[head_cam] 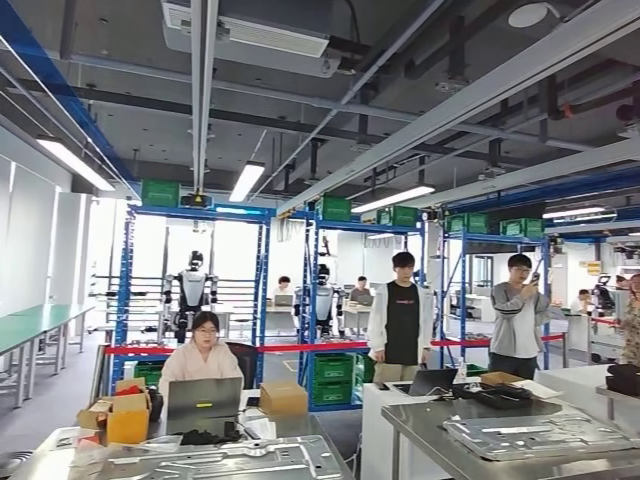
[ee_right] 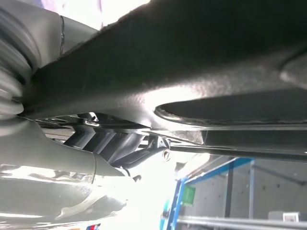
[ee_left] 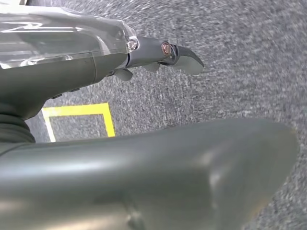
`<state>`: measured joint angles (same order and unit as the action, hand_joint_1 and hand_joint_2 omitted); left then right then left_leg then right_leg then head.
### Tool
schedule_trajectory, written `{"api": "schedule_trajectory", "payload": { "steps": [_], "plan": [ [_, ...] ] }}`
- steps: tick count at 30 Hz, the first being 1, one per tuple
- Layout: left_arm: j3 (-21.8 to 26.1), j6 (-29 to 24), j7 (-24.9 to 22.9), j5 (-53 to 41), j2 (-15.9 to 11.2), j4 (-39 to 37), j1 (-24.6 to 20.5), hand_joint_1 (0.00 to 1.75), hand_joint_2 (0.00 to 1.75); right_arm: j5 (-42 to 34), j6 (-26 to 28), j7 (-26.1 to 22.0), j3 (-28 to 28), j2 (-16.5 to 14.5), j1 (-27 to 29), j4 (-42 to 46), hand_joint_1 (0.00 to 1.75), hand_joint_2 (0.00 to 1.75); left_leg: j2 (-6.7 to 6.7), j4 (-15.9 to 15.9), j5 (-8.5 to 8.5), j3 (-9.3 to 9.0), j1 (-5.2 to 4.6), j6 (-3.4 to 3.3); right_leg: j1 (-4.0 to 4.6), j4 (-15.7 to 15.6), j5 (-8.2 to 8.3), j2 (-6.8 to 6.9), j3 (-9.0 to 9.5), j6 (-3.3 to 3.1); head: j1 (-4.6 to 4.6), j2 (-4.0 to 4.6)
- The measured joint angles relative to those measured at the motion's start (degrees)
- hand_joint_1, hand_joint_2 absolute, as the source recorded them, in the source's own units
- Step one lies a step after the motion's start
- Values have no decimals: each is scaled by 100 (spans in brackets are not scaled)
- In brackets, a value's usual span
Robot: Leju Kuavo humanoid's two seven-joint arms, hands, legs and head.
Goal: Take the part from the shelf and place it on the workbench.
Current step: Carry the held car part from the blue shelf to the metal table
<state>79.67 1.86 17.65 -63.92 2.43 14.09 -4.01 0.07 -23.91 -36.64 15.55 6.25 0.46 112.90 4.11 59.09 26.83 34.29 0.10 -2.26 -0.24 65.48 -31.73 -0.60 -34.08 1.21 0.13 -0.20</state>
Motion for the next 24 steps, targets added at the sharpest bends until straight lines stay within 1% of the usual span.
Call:
{"api": "schedule_trajectory", "payload": {
  "steps": [1, 2, 3, 5, 6, 7, 8, 9, 10, 11, 12, 13, 14, 15, 16, 17, 18, 20, 21, 22, 23, 24],
  "plan": [
    [0, 1, 6, 9, 8, 0, 2, 0, 175, -1, 6, 5, -2, 0, -8, 1, 175, 175, 43, 3, -3, -1, -13, 0, 23, -374, 170, -45, 154, -58, 0, 0],
    [1, 3, 11, 16, 16, 0, 7, 0, 175, -5, 13, 12, -3, 0, -17, 2, 175, 175, 79, 5, -8, 7, -16, 8, 44, -623, 258, -81, 253, -99, -1, 0],
    [2, 3, 15, 21, 25, 0, 15, 0, 175, -13, 19, 25, -4, 0, -24, 3, 175, 175, 100, 4, -16, 21, -11, 25, 57, -741, 278, -106, 294, -122, -1, 0],
    [7, 4, 19, 30, 32, 1, 30, 0, 175, -26, 32, 56, -4, -1, -29, 3, 175, 175, 116, -9, -32, 43, -2, 76, 52, -809, 294, -93, 306, -129, -1, 0],
    [10, 5, 21, 34, 36, 1, 31, 0, 175, -30, 37, 67, -4, -3, -31, 3, 175, 175, 68, 5, -7, 53, -5, 103, 36, -850, 319, -71, 316, -137, 0, 0],
    [13, 6, 25, 38, 40, 1, 25, 0, 175, -31, 40, 71, -4, -4, -33, 5, 175, 175, -16, 93, 77, 91, -10, 130, 19, -892, 346, -42, 327, -148, 0, 0],
    [14, 7, 27, 42, 43, 1, 13, 0, 175, -33, 42, 71, -4, -6, -32, 7, 175, 175, -118, 296, 225, 176, -10, 158, 1, -930, 368, -5, 338, -157, 0, 0],
    [15, 8, 28, 45, 45, 1, 0, 0, 175, -35, 43, 71, -4, -7, -29, 7, 175, 175, -223, 615, 418, 312, 2, 188, 0, -941, 376, 33, 339, -163, 0, 0],
    [16, 8, 29, 48, 46, 1, -11, 0, 175, -37, 45, 71, -5, -7, -24, 7, 175, 175, -284, 1005, 615, 477, 23, 220, -1, -942, 378, 70, 335, -166, -1, 0],
    [17, 8, 29, 49, 46, 1, -16, 0, 175, -38, 47, 72, -5, -7, -20, 4, 175, 175, -311, 1344, 748, 616, 47, 251, -5, -941, 378, 105, 332, -163, -1, 0],
    [20, 9, 29, 51, 46, 1, -13, 0, 175, -39, 49, 72, -5, -7, -18, 2, 175, 175, -327, 1527, 785, 682, 72, 281, -11, -939, 376, 133, 331, -156, -1, 0],
    [21, 9, 28, 56, 46, 1, -8, 0, 175, -40, 50, 73, -4, -7, -18, 1, 175, 175, -341, 1482, 710, 640, 97, 309, -23, -935, 371, 155, 333, -140, -1, 0],
    [23, 10, 28, 62, 45, 1, -4, 0, 175, -40, 51, 73, -4, -8, -19, 1, 175, 175, -357, 1211, 544, 489, 122, 337, -38, -923, 361, 171, 338, -116, -1, 0],
    [25, 11, 28, 68, 45, 1, -5, 0, 175, -42, 51, 73, -4, -9, -21, 1, 175, 175, -382, 807, 358, 278, 147, 367, -53, -898, 341, 184, 341, -78, -1, 0],
    [25, 14, 28, 73, 45, 1, -9, 0, 175, -44, 51, 73, -5, -10, -24, 2, 175, 175, -402, 430, 228, 82, 152, 379, -55, -858, 316, 194, 334, -32, -2, 0],
    [26, 21, 28, 75, 45, 1, -16, 0, 175, -45, 51, 77, -7, -10, -29, 4, 175, 175, -416, 173, 158, -49, 150, 361, -54, -821, 295, 200, 321, 11, -1, 0],
    [27, 27, 28, 78, 46, 1, -20, 0, 175, -46, 50, 83, -7, -11, -34, 4, 175, 175, -424, 53, 153, -107, 138, 328, -48, -792, 281, 204, 307, 48, 0, 0],
    [30, 42, 28, 81, 46, 1, -17, 0, 175, -45, 47, 96, -4, -11, -43, 5, 175, 175, -412, 54, 175, -97, 113, 221, -54, -786, 282, 212, 302, 98, 4, 0],
    [32, 45, 29, 82, 46, 1, -13, 0, 175, -45, 45, 99, -4, -11, -47, 5, 175, 175, -407, 47, 168, -97, 113, 180, -65, -772, 259, 211, 307, 121, 4, 0],
    [33, 49, 30, 82, 45, 1, -13, 0, 175, -46, 43, 101, -4, -11, -52, 5, 175, 175, -403, 39, 159, -98, 115, 140, -74, -694, 188, 197, 281, 141, 4, 0],
    [34, 52, 31, 82, 45, 1, -17, 0, 175, -48, 43, 103, -5, -11, -59, 5, 175, 175, -401, 31, 150, -99, 119, 107, -78, -506, 55, 172, 206, 157, 4, 0],
    [35, 56, 32, 84, 44, 1, -22, 0, 175, -50, 42, 104, -5, -11, -63, 5, 175, 175, -399, 27, 146, -98, 116, 82, -79, -192, -132, 145, 71, 170, 4, 0]
  ]
}}
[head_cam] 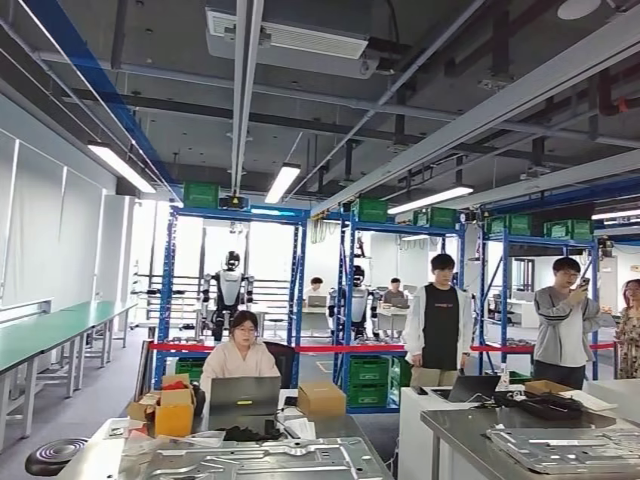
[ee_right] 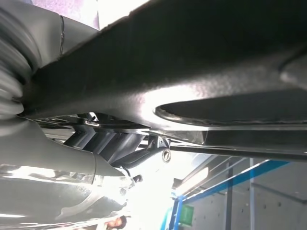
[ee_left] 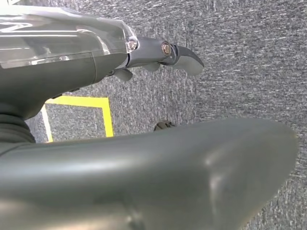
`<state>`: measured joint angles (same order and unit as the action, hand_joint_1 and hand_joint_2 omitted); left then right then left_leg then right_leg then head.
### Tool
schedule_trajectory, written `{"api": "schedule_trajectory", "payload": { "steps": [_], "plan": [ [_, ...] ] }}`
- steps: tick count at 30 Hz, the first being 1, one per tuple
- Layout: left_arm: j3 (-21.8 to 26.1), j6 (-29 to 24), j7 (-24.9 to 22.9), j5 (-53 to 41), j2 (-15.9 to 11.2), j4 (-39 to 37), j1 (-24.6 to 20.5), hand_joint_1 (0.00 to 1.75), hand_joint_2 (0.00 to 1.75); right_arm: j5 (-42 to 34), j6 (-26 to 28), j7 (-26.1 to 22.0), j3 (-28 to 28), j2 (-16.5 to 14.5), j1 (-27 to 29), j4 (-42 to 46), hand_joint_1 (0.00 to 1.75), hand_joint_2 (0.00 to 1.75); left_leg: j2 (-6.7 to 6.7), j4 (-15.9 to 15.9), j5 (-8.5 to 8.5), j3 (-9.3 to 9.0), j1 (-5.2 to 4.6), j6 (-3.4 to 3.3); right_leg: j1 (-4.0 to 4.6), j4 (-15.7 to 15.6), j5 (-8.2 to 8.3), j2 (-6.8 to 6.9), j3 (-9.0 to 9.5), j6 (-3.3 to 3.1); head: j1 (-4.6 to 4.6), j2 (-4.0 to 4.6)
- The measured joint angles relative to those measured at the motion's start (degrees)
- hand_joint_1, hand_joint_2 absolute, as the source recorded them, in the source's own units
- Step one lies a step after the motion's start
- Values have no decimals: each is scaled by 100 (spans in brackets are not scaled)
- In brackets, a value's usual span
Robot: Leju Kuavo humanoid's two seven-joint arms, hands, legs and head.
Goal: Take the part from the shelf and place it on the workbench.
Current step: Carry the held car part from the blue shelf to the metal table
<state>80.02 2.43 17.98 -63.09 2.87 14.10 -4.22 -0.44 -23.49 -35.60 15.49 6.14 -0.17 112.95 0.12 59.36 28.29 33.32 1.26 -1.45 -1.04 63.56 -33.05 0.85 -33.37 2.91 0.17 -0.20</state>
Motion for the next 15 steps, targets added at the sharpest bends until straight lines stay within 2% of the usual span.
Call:
{"api": "schedule_trajectory", "payload": {
  "steps": [2, 3, 4, 5, 7, 8, 9, 10, 13, 14, 15],
  "plan": [
    [1, 9, 1, 4, -1, 0, -1, 0, 175, -5, -1, 2, 1, 0, 0, -4, 175, 175, 4, 1, 0, 5, -24, -27, 2, 810, -361, -28, -369, 5, 0, 0],
    [2, 13, 1, 8, -1, 0, 2, 0, 175, -9, -1, 3, 2, 0, 3, -7, 175, 175, 7, 1, 1, 5, -40, -34, 4, 1086, -434, -30, -500, -2, 0, 0],
    [4, 16, 1, 10, -1, 0, 3, 0, 175, -13, -1, 4, 2, 0, 5, -9, 175, 175, 15, 2, 1, 2, -57, -37, 11, 1138, -383, -32, -531, -21, 0, 0],
    [5, 18, 1, 13, -1, 0, 1, 0, 175, -16, -1, 5, 3, 0, 5, -9, 175, 175, 27, 2, 1, -6, -74, -39, 24, 937, -220, -38, -445, -54, 0, 0],
    [8, 19, 3, 15, 4, 0, -11, 0, 175, -21, -1, 6, 2, 0, -1, -6, 175, 175, 53, 0, 3, -21, -101, -41, 74, 123, 204, -74, -78, -169, -1, 0],
    [10, 20, 5, 16, 9, 0, -19, 0, 175, -24, -1, 6, 2, 0, -6, -3, 175, 175, 63, 1, 2, -17, -109, -36, 98, -230, 341, -90, 75, -222, -1, 0],
    [13, 22, 8, 17, 13, 0, -24, 0, 175, -27, -1, 7, 2, 0, -11, -2, 175, 175, 68, -1, -2, -7, -109, -26, 119, -446, 402, -103, 162, -260, -2, -1],
    [17, 24, 10, 18, 18, 0, -25, 0, 175, -30, -1, 7, 2, 0, -14, -1, 175, 175, 71, -5, -9, 6, -104, -11, 134, -532, 402, -109, 188, -278, -2, -1],
    [40, 25, 13, 16, 18, 0, -23, 0, 175, -33, -1, 8, 2, -5, -19, 4, 175, 175, 66, -4, 17, 15, -96, 65, 114, -650, 460, -88, 217, -296, -2, 0],
    [46, 25, 14, 16, 19, 0, -26, 0, 175, -33, -1, 7, 2, -11, -22, 6, 175, 175, 61, 101, 106, 57, -95, 94, 97, -695, 487, -75, 234, -307, -2, 0],
    [49, 25, 15, 17, 18, 0, -28, 0, 175, -33, -1, 7, 3, -17, -21, 8, 175, 175, 55, 339, 263, 159, -87, 122, 81, -728, 507, -59, 247, -313, -2, 0]
  ]
}}
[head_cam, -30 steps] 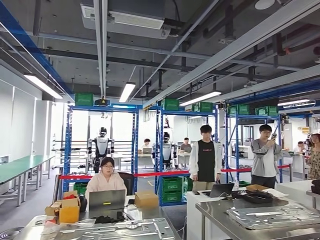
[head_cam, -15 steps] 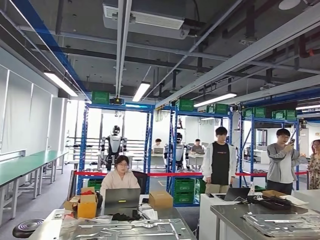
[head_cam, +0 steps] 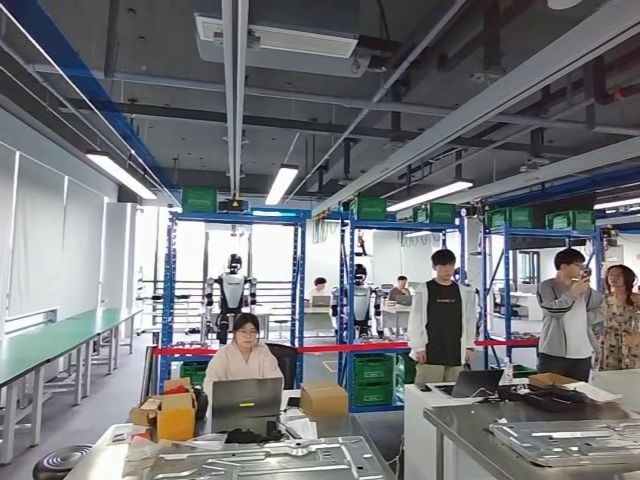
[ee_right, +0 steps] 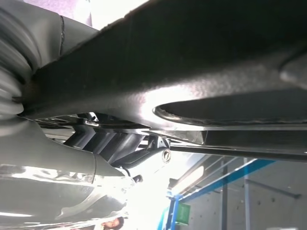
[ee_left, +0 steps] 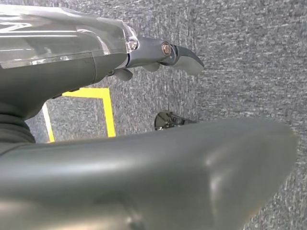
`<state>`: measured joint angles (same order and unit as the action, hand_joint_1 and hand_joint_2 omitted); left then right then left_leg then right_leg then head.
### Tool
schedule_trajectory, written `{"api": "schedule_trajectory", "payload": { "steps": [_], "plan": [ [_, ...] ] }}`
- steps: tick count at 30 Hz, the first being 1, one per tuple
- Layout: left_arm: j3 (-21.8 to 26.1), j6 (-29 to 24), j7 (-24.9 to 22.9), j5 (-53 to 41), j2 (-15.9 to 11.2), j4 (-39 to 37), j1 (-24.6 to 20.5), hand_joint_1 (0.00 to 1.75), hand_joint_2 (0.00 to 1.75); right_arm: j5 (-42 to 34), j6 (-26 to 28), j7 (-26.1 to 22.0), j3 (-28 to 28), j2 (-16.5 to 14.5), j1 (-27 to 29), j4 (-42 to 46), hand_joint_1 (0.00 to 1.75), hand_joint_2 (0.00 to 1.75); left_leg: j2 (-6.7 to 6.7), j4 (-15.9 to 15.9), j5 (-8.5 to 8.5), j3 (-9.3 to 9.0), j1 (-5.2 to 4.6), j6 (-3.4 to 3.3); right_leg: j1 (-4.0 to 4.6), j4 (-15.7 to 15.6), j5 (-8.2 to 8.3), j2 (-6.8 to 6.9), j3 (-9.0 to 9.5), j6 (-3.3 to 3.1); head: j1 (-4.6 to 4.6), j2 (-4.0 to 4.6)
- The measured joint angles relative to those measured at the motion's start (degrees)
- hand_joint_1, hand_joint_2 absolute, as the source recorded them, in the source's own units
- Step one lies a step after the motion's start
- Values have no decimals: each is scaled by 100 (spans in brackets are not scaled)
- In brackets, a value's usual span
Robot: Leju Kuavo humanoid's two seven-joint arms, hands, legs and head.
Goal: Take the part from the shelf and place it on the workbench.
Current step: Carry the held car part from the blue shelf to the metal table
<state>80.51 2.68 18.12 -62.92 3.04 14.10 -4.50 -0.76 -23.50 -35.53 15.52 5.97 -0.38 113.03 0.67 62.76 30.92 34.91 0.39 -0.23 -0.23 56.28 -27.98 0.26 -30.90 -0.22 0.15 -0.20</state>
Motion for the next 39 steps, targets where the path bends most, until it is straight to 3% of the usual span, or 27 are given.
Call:
{"api": "schedule_trajectory", "payload": {
  "steps": [2, 3, 4, 5, 8, 10, 12, 14, 15, 17, 18, 19, 20, 21, 23, 24, 27, 29, 31, 33, 34, 35, 36, 38, 39],
  "plan": [
    [3, -1, 1, 1, -4, 0, 3, 0, 175, 0, 0, 0, 0, -8, 4, -1, 175, 175, -4, 708, 350, 319, 19, 50, 0, -6, 5, 22, -4, -7, 0, 0],
    [4, -1, 2, 1, -7, 0, 10, 0, 175, 0, 0, 0, 0, -9, 7, -4, 175, 175, -6, 1024, 453, 464, 31, 74, -1, -5, 4, 30, -5, -6, 0, 0],
    [5, -1, 2, 0, -7, 0, 16, 0, 175, 0, 0, -1, 0, -9, 9, -7, 175, 175, -8, 1149, 443, 522, 45, 94, -5, -2, 0, 34, -3, 0, 0, 0],
    [6, -1, 2, -1, -8, 0, 20, 0, 175, 0, 0, -1, 1, -10, 10, -9, 175, 175, -11, 1071, 331, 487, 63, 115, -13, 6, -8, 36, 2, 13, 0, 0],
    [5, 4, 5, -1, -7, 0, 13, 0, 175, 0, 0, -1, 0, -11, 10, -11, 175, 175, -33, -8, -190, -23, 107, 137, -26, 83, -77, 33, 10, 100, 1, 0],
    [5, 9, 8, -1, -4, 0, 9, 0, 175, -1, 0, 0, -1, -11, 11, -9, 175, 175, -39, -314, -236, -159, 94, 75, -11, 132, -109, 31, -11, 158, 1, 0],
    [5, 16, 11, -2, -5, 0, 18, 0, 175, -2, -1, -2, 1, -11, 17, -7, 175, 175, -35, -327, -232, -157, 75, -17, -16, 133, -119, 30, -15, 197, 2, 0],
    [6, 25, 15, -2, -6, 0, 22, 0, 175, -5, -1, -4, -1, -11, 19, -3, 175, 175, -35, -342, -238, -167, 81, -91, -34, 282, -238, 25, -65, 244, 2, 0],
    [6, 28, 17, -2, -7, 0, 20, 0, 175, -8, 0, -4, -3, -11, 20, 0, 175, 175, -36, -350, -240, -173, 87, -120, -38, 520, -382, 22, -168, 266, 2, 0],
    [5, 32, 19, -2, -9, 0, 17, 0, 175, -13, 0, -5, -4, -11, 31, 3, 175, 175, -36, -350, -230, -175, 79, -155, -41, 1296, -735, 16, -537, 290, 2, 0],
    [5, 34, 19, -2, -9, 0, 19, 0, 175, -15, 0, -5, -4, -11, 40, 2, 175, 175, -36, -349, -224, -178, 71, -162, -42, 1648, -842, 15, -722, 293, 2, 0],
    [5, 36, 19, -2, -8, 0, 21, 0, 175, -15, 0, -5, -4, -11, 48, 1, 175, 175, -33, -349, -216, -186, 64, -170, -41, 1829, -846, 13, -834, 289, 2, 0],
    [5, 38, 19, -2, -8, 0, 22, 0, 175, -16, 0, -5, -5, -11, 51, -1, 175, 175, -27, -348, -206, -202, 55, -176, -39, 1772, -729, 9, -838, 275, 2, 0],
    [5, 40, 19, -3, -8, 0, 22, 0, 175, -16, 0, -5, -5, -11, 52, 0, 175, 175, -20, -349, -192, -225, 46, -177, -33, 1490, -521, 5, -735, 248, 2, 0],
    [5, 42, 20, -3, -4, 0, 17, 0, 175, -18, 0, -6, -7, -11, 49, 4, 175, 175, -6, -352, -157, -271, 26, -166, -4, 694, -103, -6, -406, 163, 3, 0],
    [5, 43, 20, -2, -2, 0, 14, 0, 175, -19, 0, -7, -7, -11, 45, 7, 175, 175, -4, -353, -144, -279, 21, -150, 15, 409, -6, -10, -287, 123, 3, -1],
    [5, 45, 21, -2, 3, 0, 13, 0, 175, -21, 0, -8, -10, -10, 46, 18, 175, 175, -5, -397, -130, -292, 31, -58, 48, 173, -21, -24, -197, 58, 1, -3],
    [5, 48, 22, -3, 3, 0, 10, 0, 175, -20, 0, -8, -11, -13, 49, 28, 175, 175, -9, -340, -61, -296, 29, -5, 23, 70, 1, -17, -119, 25, -1, -2],
    [5, 49, 25, -3, 5, 0, 1, 0, 175, -21, 0, -8, -11, -15, 46, 34, 175, 175, -12, 149, 189, -69, 31, 29, -5, -14, 4, 2, -27, -7, -2, -1],
    [5, 50, 25, -3, 6, 0, 10, 0, 175, -23, 0, -7, -11, -15, 51, 33, 175, 175, -13, 905, 458, 353, 40, 66, -7, -23, -40, 8, 27, -27, -2, 0],
    [5, 50, 25, -3, 5, 0, 21, 0, 175, -22, 0, -6, -11, -15, 57, 33, 175, 175, -14, 1131, 473, 504, 45, 81, -7, -22, -71, 6, 62, -27, -2, 0],
    [5, 51, 24, -3, 4, 0, 31, 0, 175, -22, 0, -6, -11, -15, 61, 32, 175, 175, -15, 1137, 368, 553, 51, 90, -8, -21, -106, 1, 106, -19, -2, 0],
    [5, 52, 23, -3, 4, 0, 37, 0, 175, -21, 0, -6, -11, -15, 64, 32, 175, 175, -18, 925, 158, 493, 59, 93, -9, -20, -149, -4, 165, -7, -2, 0],
    [5, 52, 24, -3, 4, 0, 38, 0, 175, -21, 0, -6, -11, -15, 66, 31, 175, 175, -31, 202, -305, 204, 64, 79, 0, -16, -255, -5, 296, 43, -1, 0],
    [5, 53, 25, -3, 5, 0, 33, 0, 175, -20, 0, -5, -11, -15, 65, 31, 175, 175, -37, -87, -409, 69, 59, 51, 8, -5, -303, -8, 339, 76, 0, 0]
  ]
}}
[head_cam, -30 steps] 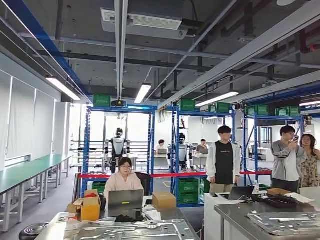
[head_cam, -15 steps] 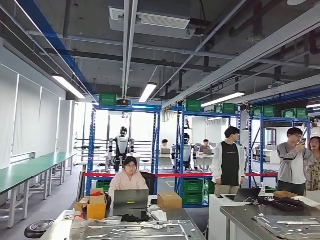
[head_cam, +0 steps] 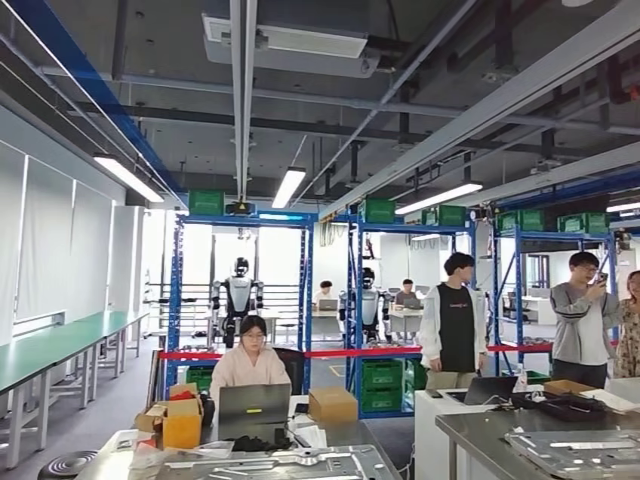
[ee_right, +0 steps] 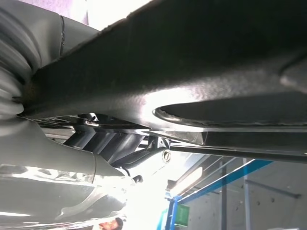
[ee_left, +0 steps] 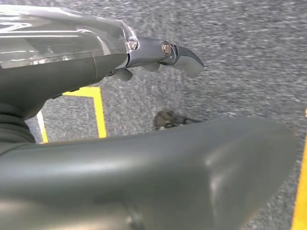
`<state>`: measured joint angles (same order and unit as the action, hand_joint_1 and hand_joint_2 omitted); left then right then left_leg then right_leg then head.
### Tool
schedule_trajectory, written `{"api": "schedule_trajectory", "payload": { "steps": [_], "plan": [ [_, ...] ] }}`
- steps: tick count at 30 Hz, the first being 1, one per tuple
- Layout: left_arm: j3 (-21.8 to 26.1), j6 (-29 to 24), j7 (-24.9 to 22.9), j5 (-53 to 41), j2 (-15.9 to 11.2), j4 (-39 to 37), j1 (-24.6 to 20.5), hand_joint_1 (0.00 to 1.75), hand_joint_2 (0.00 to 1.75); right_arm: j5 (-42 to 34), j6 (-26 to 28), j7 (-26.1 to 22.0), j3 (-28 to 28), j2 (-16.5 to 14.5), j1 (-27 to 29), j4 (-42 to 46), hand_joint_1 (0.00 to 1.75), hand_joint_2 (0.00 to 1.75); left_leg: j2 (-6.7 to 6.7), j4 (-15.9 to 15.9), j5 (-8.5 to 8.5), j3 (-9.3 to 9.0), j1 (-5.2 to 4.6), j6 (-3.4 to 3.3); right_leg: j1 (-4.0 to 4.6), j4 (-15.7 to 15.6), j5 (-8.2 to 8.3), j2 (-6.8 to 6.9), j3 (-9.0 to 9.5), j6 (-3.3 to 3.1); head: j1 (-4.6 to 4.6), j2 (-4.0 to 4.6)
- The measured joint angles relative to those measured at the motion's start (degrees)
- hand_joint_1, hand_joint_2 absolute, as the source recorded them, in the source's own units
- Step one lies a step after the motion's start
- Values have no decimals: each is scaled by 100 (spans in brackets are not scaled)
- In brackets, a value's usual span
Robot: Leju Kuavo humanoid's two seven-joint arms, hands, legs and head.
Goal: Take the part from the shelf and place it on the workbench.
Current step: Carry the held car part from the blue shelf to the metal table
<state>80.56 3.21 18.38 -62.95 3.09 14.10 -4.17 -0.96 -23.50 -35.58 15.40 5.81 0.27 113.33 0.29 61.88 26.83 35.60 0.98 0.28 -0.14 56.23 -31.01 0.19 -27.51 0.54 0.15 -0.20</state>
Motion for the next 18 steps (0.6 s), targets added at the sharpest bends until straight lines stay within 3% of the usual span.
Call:
{"api": "schedule_trajectory", "payload": {
  "steps": [1, 4, 6, 7, 9, 10, 11, 12, 14, 15, 16, 18],
  "plan": [
    [0, 0, 2, -1, 1, 0, -4, 0, 175, 1, 0, 1, 0, 0, -2, 0, 175, 175, -4, -161, -19, -78, -12, -34, 8, 6, -36, -1, 23, 33, -1, 0],
    [0, 3, 5, -5, 2, 0, -3, 0, 175, 2, -1, 4, 1, 0, -4, 4, 175, 175, 5, -244, 79, -141, -21, -149, 2, 51, -71, -6, 38, 116, -4, 0],
    [0, 6, 9, -7, -1, 0, -1, 0, 175, 2, -1, 3, -3, 0, -11, 12, 175, 175, 10, -275, 110, -207, 3, -207, -7, 317, -179, -8, -70, 169, -4, 0],
    [0, 7, 11, -7, -1, 0, -3, 0, 175, 2, -1, 2, -5, 0, -13, 16, 175, 175, 10, -287, 130, -237, 8, -230, -13, 609, -301, -9, -227, 196, -4, 0],
    [0, 9, 14, -8, -2, 0, -6, 0, 175, 3, 0, 2, -8, 0, -5, 19, 175, 175, 11, -289, 182, -282, 2, -259, -24, 1394, -586, -10, -720, 230, -4, 0],
    [0, 10, 14, -8, -1, 0, -3, 0, 175, 3, 0, 3, -9, 0, 2, 17, 175, 175, 13, -289, 213, -314, -4, -264, -26, 1674, -632, -10, -938, 234, -4, 0],
    [0, 12, 14, -9, -1, 0, 2, 0, 175, 3, 0, 3, -10, 0, 6, 16, 175, 175, 16, -289, 248, -358, -12, -265, -25, 1763, -560, -10, -1070, 227, -4, 0],
    [0, 14, 14, -10, -1, 0, 5, 0, 175, 3, 0, 4, -11, 0, 6, 16, 175, 175, 20, -290, 285, -413, -20, -264, -18, 1614, -359, -11, -1086, 207, -4, 0],
    [0, 14, 14, -11, 3, 0, 2, 0, 175, 2, 0, 4, -15, 1, 5, 16, 175, 175, 29, -302, 365, -536, -31, -252, 12, 898, 186, -12, -902, 123, -5, 0],
    [0, 13, 15, -11, 7, 0, -1, 0, 175, 2, 0, 5, -16, 1, 3, 15, 175, 175, 34, -315, 394, -578, -28, -235, 39, 587, 329, -11, -816, 68, -5, -1],
    [0, 13, 16, -11, 10, 0, -5, 0, 175, 3, 0, 8, -17, 2, 1, 15, 175, 175, 36, -328, 421, -600, -25, -206, 64, 368, 407, -16, -759, 16, -5, -2],
    [0, 13, 16, -14, 16, 0, -1, 0, 175, 4, 0, 13, -21, 3, 3, 17, 175, 175, 32, -330, 423, -634, -23, -133, 94, 213, 377, -27, -717, -56, -4, -3]
  ]
}}
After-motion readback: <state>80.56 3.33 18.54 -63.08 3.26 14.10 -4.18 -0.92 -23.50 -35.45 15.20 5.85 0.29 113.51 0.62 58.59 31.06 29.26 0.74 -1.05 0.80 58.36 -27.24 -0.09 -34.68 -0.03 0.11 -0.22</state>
